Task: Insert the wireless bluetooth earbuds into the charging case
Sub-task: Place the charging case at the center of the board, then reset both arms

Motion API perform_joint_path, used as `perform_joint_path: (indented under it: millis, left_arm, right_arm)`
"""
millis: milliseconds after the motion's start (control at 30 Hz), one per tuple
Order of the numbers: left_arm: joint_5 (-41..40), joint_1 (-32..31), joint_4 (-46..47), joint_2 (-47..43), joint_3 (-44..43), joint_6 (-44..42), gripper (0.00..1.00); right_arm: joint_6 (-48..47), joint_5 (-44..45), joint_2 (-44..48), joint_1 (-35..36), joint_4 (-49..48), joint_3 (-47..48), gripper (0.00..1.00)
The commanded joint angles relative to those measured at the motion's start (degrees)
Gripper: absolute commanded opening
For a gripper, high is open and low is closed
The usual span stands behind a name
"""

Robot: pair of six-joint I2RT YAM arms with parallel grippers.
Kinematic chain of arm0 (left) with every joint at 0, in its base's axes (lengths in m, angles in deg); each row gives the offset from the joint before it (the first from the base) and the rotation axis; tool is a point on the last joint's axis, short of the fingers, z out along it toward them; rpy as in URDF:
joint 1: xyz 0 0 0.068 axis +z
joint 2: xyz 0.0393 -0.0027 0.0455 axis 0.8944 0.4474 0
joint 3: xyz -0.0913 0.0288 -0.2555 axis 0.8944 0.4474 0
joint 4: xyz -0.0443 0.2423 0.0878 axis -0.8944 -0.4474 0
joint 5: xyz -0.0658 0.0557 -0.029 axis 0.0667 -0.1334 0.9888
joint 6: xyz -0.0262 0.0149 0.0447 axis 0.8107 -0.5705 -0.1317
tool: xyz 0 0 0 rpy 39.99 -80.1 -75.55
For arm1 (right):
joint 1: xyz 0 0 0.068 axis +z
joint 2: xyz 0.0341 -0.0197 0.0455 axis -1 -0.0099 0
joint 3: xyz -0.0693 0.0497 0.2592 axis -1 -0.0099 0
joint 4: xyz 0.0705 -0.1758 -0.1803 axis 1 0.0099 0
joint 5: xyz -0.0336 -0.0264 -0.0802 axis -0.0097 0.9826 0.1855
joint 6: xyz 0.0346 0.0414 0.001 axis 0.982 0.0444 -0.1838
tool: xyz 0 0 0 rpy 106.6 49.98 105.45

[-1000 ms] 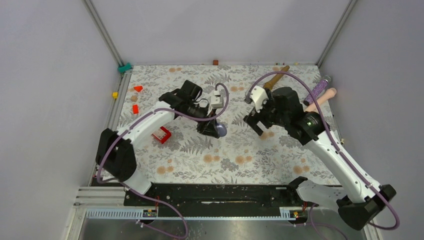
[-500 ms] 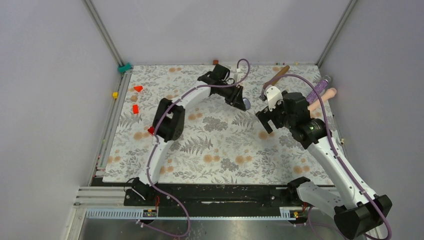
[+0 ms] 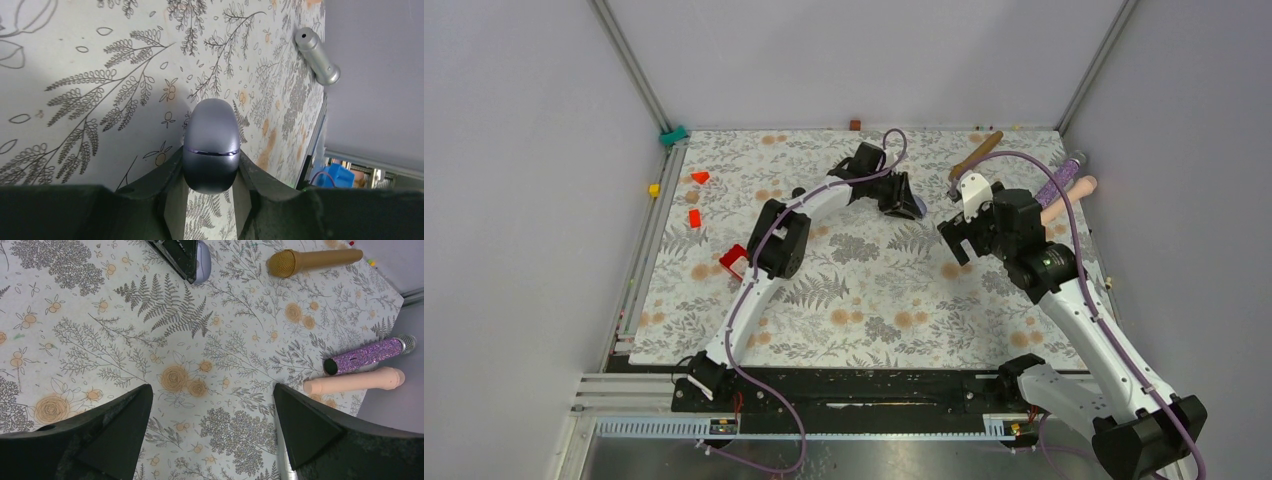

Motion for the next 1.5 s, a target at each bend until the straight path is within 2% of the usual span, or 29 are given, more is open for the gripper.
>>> perform_joint_path:
  millis: [0, 200, 267, 367, 433, 467, 500, 667, 867, 1033, 1200, 1333, 1467]
  left_arm:
    - [-5.69, 0.28, 1.33, 1.18, -2.14, 4.02, 0.17]
    - [-6.06, 0.28, 0.59, 0.86, -2.12, 3.86, 0.41]
    - [-6.25, 0.36, -0.46, 0.72, -2.29, 3.44, 0.53]
    - [-6.33, 0.26, -2.46, 0.25, -1.96, 2.95, 0.65]
    - [-6.29, 0.33, -3.37, -0.52, -1.06, 2.87, 0.83]
    - [-6.33, 0.3, -3.79, -0.88, -0.62, 2.81, 0.96]
    - [-6.37, 0.31, -4.44, -1.31, -0.2, 2.79, 0.98]
    - [-6.74, 0.33, -7.02, -5.72, 4.09, 1.68, 0.99]
    - [-8.45, 0.53, -7.68, -16.99, 14.13, -4.0, 0.99]
    - [-13.16, 0.67, -8.88, -32.02, 22.16, -15.41, 0.98]
    - [-19.71, 2.19, -15.0, -47.62, 27.15, -27.98, 0.99]
    - [-25.1, 7.79, -17.07, -61.91, 34.14, -33.54, 0.98]
    - [-22.81, 18.78, -19.78, -74.39, 39.84, -35.7, 0.98]
  right_arm:
    - [1.0, -1.29, 0.65, -0.27, -2.77, -0.71, 0.99]
    - [1.24, -1.67, 0.77, -0.27, -3.12, -1.0, 0.99]
    - [1.26, -1.69, 0.73, -0.27, -3.16, -1.11, 0.99]
    - [1.25, -1.61, 0.56, -0.31, -3.26, -1.25, 1.0]
    - [1.38, -1.69, 0.58, -0.36, -3.25, -1.24, 1.0]
    - [1.49, -1.69, 0.53, -0.34, -3.24, -1.26, 0.99]
    - [1.6, -1.69, 0.58, -0.33, -3.24, -1.26, 1.0]
    - [1.84, -1.49, 1.09, -0.68, -3.7, -1.49, 1.0]
    - [3.01, 0.14, 1.76, -1.52, -4.71, -1.66, 1.0]
    - [4.43, 2.15, 1.81, -2.2, -5.68, -1.78, 0.99]
    - [5.24, 2.87, 2.23, -2.38, -5.99, -1.76, 0.99]
    - [6.13, 3.53, 2.39, -2.38, -7.05, -2.49, 0.99]
    - [6.56, 3.72, 2.41, -2.46, -7.28, -2.7, 1.0]
